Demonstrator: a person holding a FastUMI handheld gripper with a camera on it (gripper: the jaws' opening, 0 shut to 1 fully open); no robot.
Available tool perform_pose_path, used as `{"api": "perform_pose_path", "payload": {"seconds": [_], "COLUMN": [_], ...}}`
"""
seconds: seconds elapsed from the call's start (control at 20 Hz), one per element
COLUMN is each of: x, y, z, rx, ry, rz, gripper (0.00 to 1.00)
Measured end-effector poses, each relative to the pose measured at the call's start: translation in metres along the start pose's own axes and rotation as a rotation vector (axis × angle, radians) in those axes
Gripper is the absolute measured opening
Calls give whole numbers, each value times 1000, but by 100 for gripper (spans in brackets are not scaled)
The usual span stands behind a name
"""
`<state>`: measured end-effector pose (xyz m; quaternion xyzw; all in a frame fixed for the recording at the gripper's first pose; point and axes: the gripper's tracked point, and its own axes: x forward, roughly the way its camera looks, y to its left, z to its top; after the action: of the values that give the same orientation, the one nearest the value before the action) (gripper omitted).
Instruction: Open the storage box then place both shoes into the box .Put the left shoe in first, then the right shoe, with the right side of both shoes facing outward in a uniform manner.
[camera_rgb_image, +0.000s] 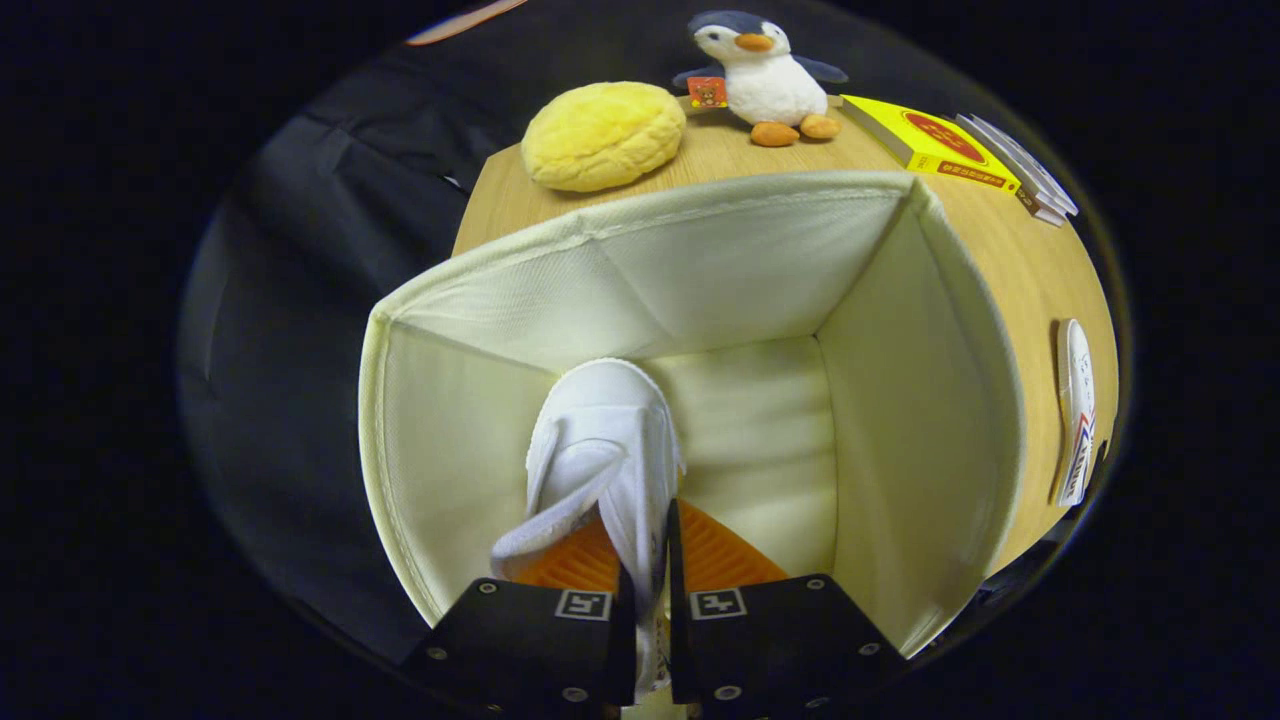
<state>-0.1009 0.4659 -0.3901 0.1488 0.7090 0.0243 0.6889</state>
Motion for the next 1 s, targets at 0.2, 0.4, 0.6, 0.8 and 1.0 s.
{"api": "perform_pose_path", "payload": {"seconds": [0.2,0.4,0.6,0.8,1.0], "x": [-34,-88,-135,-156,-176], "y": [30,32,-5,-64,-121], "z": [9,29,39,41,49], "rx": [39,40,-22,-48,-57], "ry": [-38,-102,-202,-236,-302], "rz": [224,384,421,411,392], "gripper": [35,47,66,84,90]}}
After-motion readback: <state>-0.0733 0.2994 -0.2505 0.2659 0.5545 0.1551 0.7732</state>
